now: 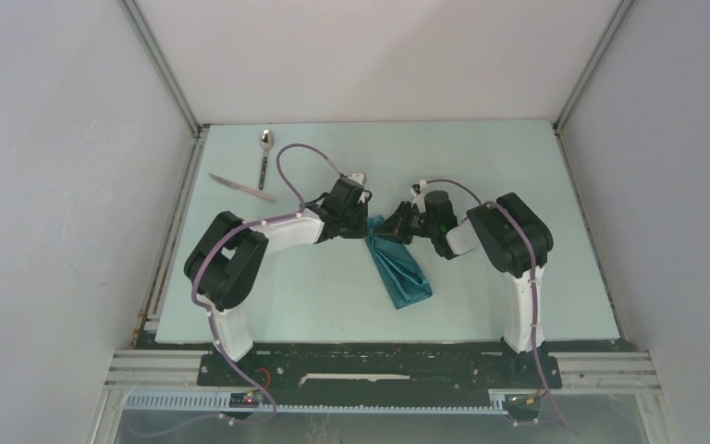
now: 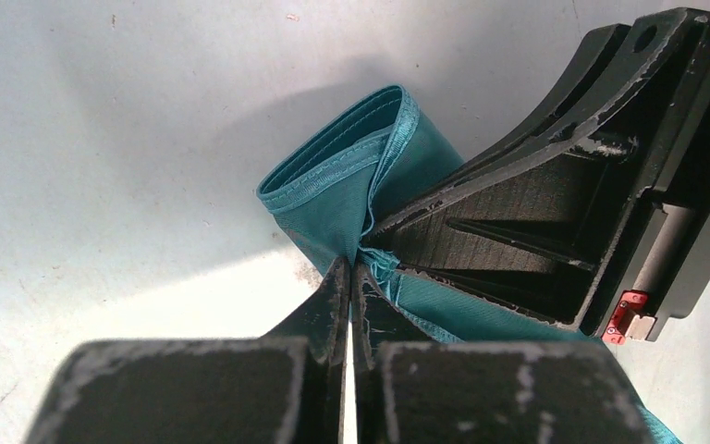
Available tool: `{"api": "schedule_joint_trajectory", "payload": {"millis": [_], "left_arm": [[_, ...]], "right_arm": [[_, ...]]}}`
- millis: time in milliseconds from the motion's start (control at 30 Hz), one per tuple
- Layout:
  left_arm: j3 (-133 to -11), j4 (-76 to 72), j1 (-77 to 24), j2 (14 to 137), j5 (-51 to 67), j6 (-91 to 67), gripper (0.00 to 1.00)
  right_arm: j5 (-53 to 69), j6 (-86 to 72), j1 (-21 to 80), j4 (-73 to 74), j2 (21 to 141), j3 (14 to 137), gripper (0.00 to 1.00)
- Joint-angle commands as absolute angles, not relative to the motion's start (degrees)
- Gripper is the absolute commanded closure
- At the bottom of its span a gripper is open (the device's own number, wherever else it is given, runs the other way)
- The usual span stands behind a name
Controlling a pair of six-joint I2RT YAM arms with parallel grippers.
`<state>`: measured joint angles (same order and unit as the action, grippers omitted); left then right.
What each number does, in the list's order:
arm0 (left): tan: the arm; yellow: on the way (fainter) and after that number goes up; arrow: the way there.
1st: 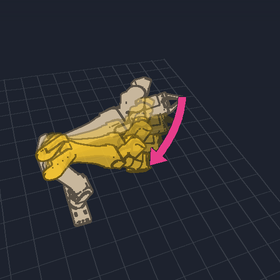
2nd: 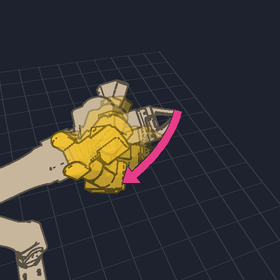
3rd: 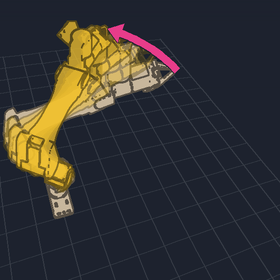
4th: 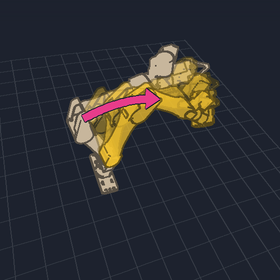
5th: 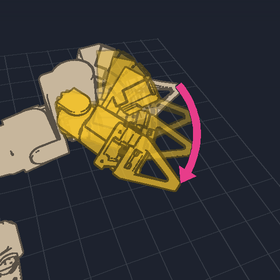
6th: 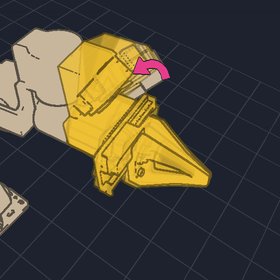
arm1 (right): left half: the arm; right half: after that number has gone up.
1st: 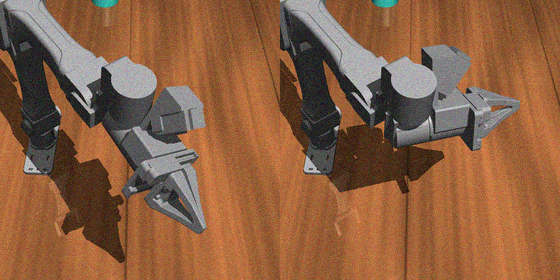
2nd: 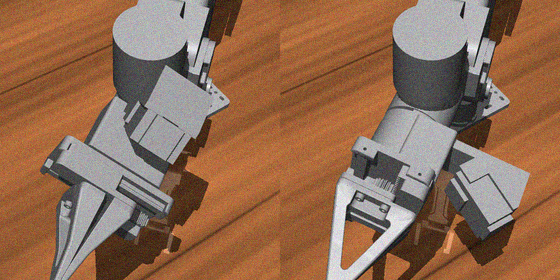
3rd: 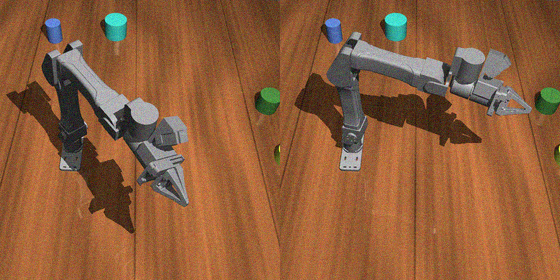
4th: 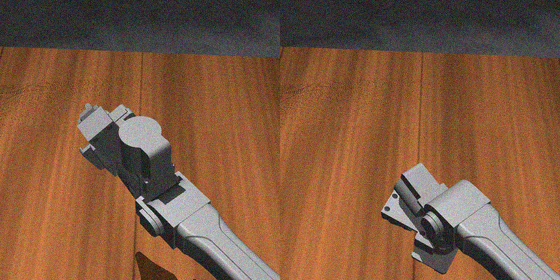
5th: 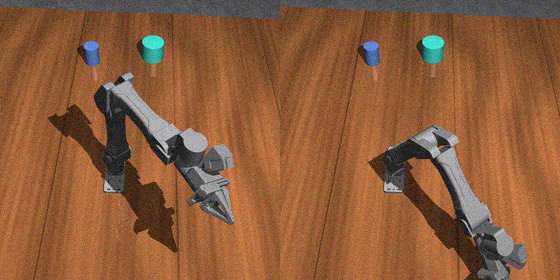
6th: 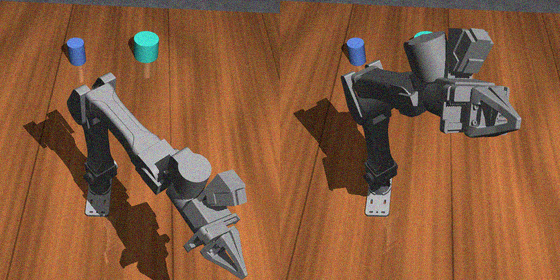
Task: Fold the napkin into a case and place the utensils inside
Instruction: Grasp the top corner of the smaller rectangle folded napkin from the folded napkin.
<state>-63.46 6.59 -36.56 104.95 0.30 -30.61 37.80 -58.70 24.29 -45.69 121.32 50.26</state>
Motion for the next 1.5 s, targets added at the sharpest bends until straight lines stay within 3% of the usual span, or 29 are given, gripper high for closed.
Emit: {"api": "schedule_joint_trajectory", "payload": {"millis": [0,233,433,500,633,767,1233,1333,1467], "left_arm": [[-64.09,5.27,-36.12,102.23,0.56,-31.57,1.00],[-64.31,5.10,-36.12,102.44,2.69,-31.63,1.00],[-64.15,4.92,-36.09,101.96,3.86,-32.19,1.00],[-63.86,5.06,-35.83,101.73,3.77,-33.26,1.00],[-62.74,4.14,-34.24,101.32,6.05,-36.10,1.00],[-61.43,3.97,-33.20,100.69,6.43,-35.93,1.00],[-61.00,3.90,-33.13,100.72,6.32,-34.76,1.00],[-60.99,3.82,-33.13,100.63,6.62,-34.59,1.00],[-60.71,3.29,-33.13,100.36,7.05,-34.46,1.00]], "right_arm": [[36.66,-59.76,25.40,-50.10,122.38,49.53,0.84],[30.97,-57.76,28.01,-49.95,122.17,50.82,0.85],[19.01,-53.88,31.31,-45.81,119.70,50.73,0.81],[16.37,-52.05,32.42,-42.99,118.05,51.92,0.73],[19.55,-51.80,32.13,-38.29,117.79,54.44,0.65],[28.42,-54.52,28.22,-41.34,117.19,51.68,0.63],[37.34,-57.50,24.96,-47.15,114.43,47.00,0.65],[38.45,-59.70,24.71,-50.04,116.75,47.68,0.78],[38.71,-60.52,25.06,-50.73,119.31,48.94,0.83]]}}
